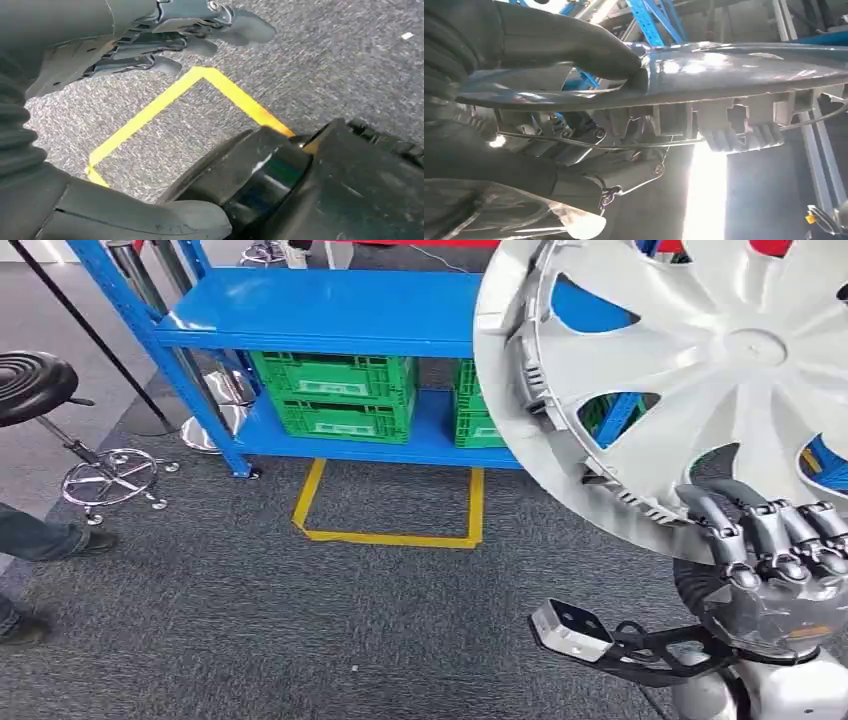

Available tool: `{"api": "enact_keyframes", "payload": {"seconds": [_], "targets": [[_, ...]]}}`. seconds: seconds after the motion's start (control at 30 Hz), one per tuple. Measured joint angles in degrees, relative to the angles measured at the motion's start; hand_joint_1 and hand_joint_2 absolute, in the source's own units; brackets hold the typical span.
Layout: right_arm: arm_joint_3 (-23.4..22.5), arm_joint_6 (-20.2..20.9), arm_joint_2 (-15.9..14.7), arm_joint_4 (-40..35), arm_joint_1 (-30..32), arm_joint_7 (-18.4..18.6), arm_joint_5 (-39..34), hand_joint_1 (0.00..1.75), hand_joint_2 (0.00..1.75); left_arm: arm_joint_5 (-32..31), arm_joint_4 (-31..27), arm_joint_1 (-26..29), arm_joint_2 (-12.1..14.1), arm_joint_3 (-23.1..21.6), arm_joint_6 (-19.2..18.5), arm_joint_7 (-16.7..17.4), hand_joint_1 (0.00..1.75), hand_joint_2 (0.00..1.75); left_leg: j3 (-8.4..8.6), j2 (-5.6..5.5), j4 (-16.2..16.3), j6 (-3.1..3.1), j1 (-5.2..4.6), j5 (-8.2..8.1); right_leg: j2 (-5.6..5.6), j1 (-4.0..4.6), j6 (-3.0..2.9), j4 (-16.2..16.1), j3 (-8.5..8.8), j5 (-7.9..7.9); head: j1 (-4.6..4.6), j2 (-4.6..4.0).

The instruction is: Take the parts from the cabinet and place them on the table.

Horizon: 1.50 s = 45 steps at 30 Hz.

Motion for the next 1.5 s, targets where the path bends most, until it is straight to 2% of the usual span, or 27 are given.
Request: {"api": "enact_keyframes", "payload": {"seconds": [0.07, 0.1, 0.13, 0.2, 0.23, 0.27, 0.3, 0.33, 0.37, 0.4, 0.8, 0.9, 0.93, 0.97, 1.0, 1.03, 1.07, 1.1, 1.13, 1.2, 1.27, 1.3, 1.33, 1.37, 1.43, 1.47, 1.5], "targets": [[0.0, 0.0, 0.0, 0.0, 0.03, -0.02, 0.0, 1.75, 1.75, 0.0, 0.11, 0.31, -0.04, 0.0, 0.0, 0.24, 0.0, 1.75, -1.49, 0.21, -0.9, 0.77, 0.22, 1.74, 0.12, -0.01, 0.44, -0.51, -0.74, 1.17, -0.04, 0.0], [-0.07, 0.02, -0.04, 0.02, 0.11, 0.0, 0.0, 1.75, 1.75, 0.0, 0.17, 0.25, 0.02, 0.0, 0.0, 0.24, 0.0, 1.75, -1.57, 0.51, -0.82, 1.38, 0.27, 2.55, 0.4, -0.1, 0.62, 0.34, -1.62, -1.38, -0.18, 0.0], [-0.11, 0.02, -0.07, 0.02, 0.13, -0.02, 0.0, 1.75, 1.75, 0.02, 0.17, 0.27, 0.15, 0.02, 0.0, 0.24, 0.0, 1.75, -2.39, 0.56, -0.71, 2.03, 0.28, 3.05, 0.68, -0.19, 0.75, 3.19, -2.73, -5.1, 0.09, 0.0], [-0.11, 0.02, -0.09, 0.02, 0.04, -0.02, 0.0, 1.75, 1.75, 0.02, 0.17, 0.2, 0.11, 0.02, -0.04, 0.24, 0.0, 1.75, -4.08, 0.6, -0.09, 1.96, 0.17, 3.85, 0.74, -0.16, 0.91, 11.69, -4.12, -11.26, 0.02, 0.0], [-0.11, 0.02, -0.09, 0.04, 0.01, -0.02, 0.0, 1.75, 1.75, 0.02, 0.17, 0.13, 0.09, 0.02, -0.2, 0.24, 0.0, 1.75, -5.06, 0.64, 0.37, 1.99, 0.1, 4.3, 0.77, -0.09, 0.91, 15.77, -4.53, -12.22, 0.11, 0.0], [-0.13, 0.02, -0.13, 0.09, 0.02, -0.02, 0.0, 1.75, 1.75, 0.02, 0.17, 0.11, 0.07, 0.02, -0.2, 0.24, 0.0, 1.75, -5.98, 0.69, 0.84, 2.01, 0.04, 4.67, 0.78, -0.08, 0.86, 18.05, -4.34, -11.22, 0.11, 0.0], [-0.13, 0.02, -0.13, 0.13, 0.02, -0.02, 0.0, 1.75, 1.75, 0.02, 0.17, 0.1, 0.07, 0.02, -0.22, 0.24, 0.0, 1.75, -7.01, 0.75, 1.37, 1.99, -0.01, 5.05, 0.79, -0.08, 0.75, 18.21, -3.2, -8.69, 0.09, 0.0], [-0.13, 0.02, -0.13, 0.13, 0.02, -0.02, 0.0, 1.75, 1.75, 0.02, 0.17, 0.09, 0.07, 0.02, -0.22, 0.24, 0.0, 1.75, -7.94, 0.75, 1.88, 1.95, -0.02, 5.31, 0.78, -0.07, 0.55, 16.3, -1.2, -6.17, 0.09, 0.0], [-0.13, 0.02, -0.13, 0.15, 0.01, -0.02, 0.0, 1.75, 1.75, 0.07, 0.17, 0.06, 0.04, 0.02, -0.28, 0.24, 0.0, 1.75, -8.78, 0.72, 2.43, 1.88, -0.02, 5.58, 0.79, -0.04, 0.37, 12.18, 2.1, -4.56, 0.11, 0.0], [-0.13, 0.02, -0.13, 0.17, -0.01, 0.0, 0.0, 1.75, 1.75, 0.09, 0.17, 0.05, 0.04, 0.02, -0.37, 0.24, 0.0, 1.75, -9.03, 0.69, 2.65, 1.81, -0.02, 5.67, 0.79, -0.02, 0.27, 10.0, 3.68, -4.43, 0.11, 0.0], [-0.13, 0.02, -0.13, 0.17, -0.02, -0.02, 0.0, 1.75, 1.75, 0.09, 0.17, 0.04, 0.04, 0.02, -0.37, 0.24, 0.0, 1.75, -9.15, 0.68, 2.74, 1.78, -0.02, 5.7, 0.8, -0.02, 0.23, 9.01, 4.4, -4.47, 0.09, 0.0], [-0.13, 0.02, -0.13, 0.18, -0.22, -0.02, 0.0, 1.75, 1.75, 0.11, 0.17, 0.03, -0.04, 0.02, -0.42, 0.24, 0.0, 1.75, -9.74, 0.62, 3.2, 1.54, -0.19, 5.91, 0.81, 0.21, 0.11, 3.22, 8.06, -7.2, 0.11, 0.0], [-0.13, 0.02, -0.13, 0.24, -0.41, -0.07, 0.0, 1.75, 1.75, 0.13, 0.2, -0.04, -0.04, 0.02, -0.61, 0.24, 0.0, 1.75, -10.57, 0.6, 3.53, 0.86, -0.05, 7.6, 0.92, 0.68, 0.22, -1.22, 10.59, -8.57, 0.07, 0.0], [-0.13, 0.02, -0.13, 0.24, -0.43, -0.07, 0.0, 1.75, 1.75, 0.18, 0.2, -0.03, 0.07, 0.02, -0.83, 0.24, 0.0, 1.75, -10.99, 0.5, 3.25, 0.33, -0.29, 8.21, 0.78, 0.26, 0.16, -1.72, 9.64, -7.45, 0.08, 0.0], [-0.2, 0.04, -0.15, 0.46, -0.81, 0.0, 0.02, 1.75, 1.75, 0.15, 0.2, -0.25, 0.18, 0.04, -1.14, 0.22, 0.0, 1.75, -13.3, 0.32, 12.65, -1.07, 0.16, -1.64, 0.35, -0.02, -1.16, -1.48, 7.81, -6.12, -0.28, 0.0], [-0.22, 0.02, -0.15, 0.72, -1.0, 0.04, 0.02, 1.75, 1.75, -0.11, 0.2, -0.28, 0.2, 0.04, -1.18, 0.15, 0.0, 1.75, -10.91, 0.32, 19.13, -1.12, 0.15, 0.41, 0.22, 0.06, -1.16, 0.05, 4.49, -4.78, -0.39, 0.0], [-0.22, 0.02, -0.15, 0.72, -1.42, 0.17, 0.02, 1.75, 1.75, -0.52, 0.2, -0.12, 0.09, 0.02, -1.11, 0.37, 0.0, 1.75, -2.15, 0.25, 2.83, 0.37, -0.26, 1.36, 0.2, 0.2, -0.16, 0.44, 2.13, -2.1, -0.31, 0.0], [-0.22, 0.02, -0.15, 0.72, -1.43, 0.17, 0.02, 1.75, 1.75, -0.52, 0.2, -0.07, 0.11, 0.02, -1.11, 0.39, 0.0, 1.75, -2.58, 0.28, 2.32, 0.66, -0.23, 1.55, 0.2, 0.26, 0.18, 0.45, 1.82, -1.7, -0.33, 0.0], [-0.22, 0.02, -0.15, 0.72, -1.42, 0.17, 0.02, 1.75, 1.75, -0.52, 0.2, -0.1, -0.02, 0.02, -1.11, 0.39, 0.0, 1.75, -2.3, 0.44, 0.48, 1.07, 0.44, 1.59, 0.45, 0.26, 0.55, 0.91, 0.99, -2.62, -0.39, 0.0], [-0.22, 0.04, -0.15, 0.79, -1.45, 0.2, 0.0, 1.75, 1.75, -0.5, 0.2, -0.17, 0.13, 0.02, -1.11, 0.31, 0.0, 1.75, -3.68, 0.48, 0.8, 2.08, 0.35, 2.67, 0.85, 0.22, 1.0, 6.39, -1.81, -7.35, 0.09, 0.0], [-0.22, 0.04, -0.15, 0.85, -1.42, 0.2, 0.02, 1.75, 1.75, -0.52, 0.2, -0.15, 0.07, 0.02, -1.14, 0.31, 0.0, 1.75, -4.99, 0.5, 1.28, 2.07, 0.29, 3.4, 0.86, 0.18, 1.17, 15.1, -4.53, -11.31, 0.2, 0.0], [-0.22, 0.04, -0.15, 0.9, -1.42, 0.26, 0.02, 1.75, 1.75, -0.52, 0.2, -0.11, 0.04, 0.02, -1.2, 0.31, 0.0, 1.75, -5.68, 0.52, 1.63, 2.02, 0.29, 3.7, 0.86, 0.21, 1.24, 17.84, -5.08, -12.1, 0.31, 0.0], [-0.22, 0.04, -0.15, 0.98, -1.4, 0.28, 0.02, 1.75, 1.75, -0.52, 0.2, -0.09, 0.02, 0.02, -1.2, 0.31, 0.0, 1.75, -6.31, 0.57, 1.97, 2.01, 0.29, 3.93, 0.85, 0.2, 1.24, 17.32, -4.09, -11.47, 0.31, 0.0], [-0.22, 0.04, -0.15, 0.98, -1.4, 0.31, 0.02, 1.75, 1.75, -0.52, 0.2, -0.09, -0.07, 0.02, -1.2, 0.28, 0.0, 1.75, -6.69, 0.57, 2.23, 1.94, 0.29, 4.1, 0.84, 0.2, 1.16, 14.4, -1.79, -9.96, 0.28, 0.0], [-0.22, 0.04, -0.15, 0.98, -1.47, 0.31, 0.02, 1.75, 1.75, -0.52, 0.2, -0.11, -0.13, 0.02, -1.2, 0.24, 0.0, 1.75, -7.23, 0.52, 2.75, 1.69, 0.3, 4.31, 0.81, 0.19, 0.89, 3.54, 5.23, -6.07, 0.35, 0.0], [-0.22, 0.04, -0.15, 1.01, -1.55, 0.33, 0.02, 1.75, 1.75, -0.52, 0.2, -0.11, -0.11, 0.02, -1.2, 0.24, 0.0, 1.75, -7.49, 0.53, 2.94, 1.49, 0.29, 4.44, 0.82, 0.25, 0.82, 0.45, 6.85, -7.56, 0.26, 0.0], [-0.22, 0.04, -0.15, 0.96, -1.57, 0.33, 0.02, 1.75, 1.75, -0.52, 0.2, -0.12, -0.11, 0.02, -1.2, 0.24, 0.0, 1.75, -8.05, 0.5, 3.63, 1.25, -0.09, 4.55, 0.86, 0.37, 0.76, -0.47, 7.36, -7.12, 0.33, 0.0]]}}
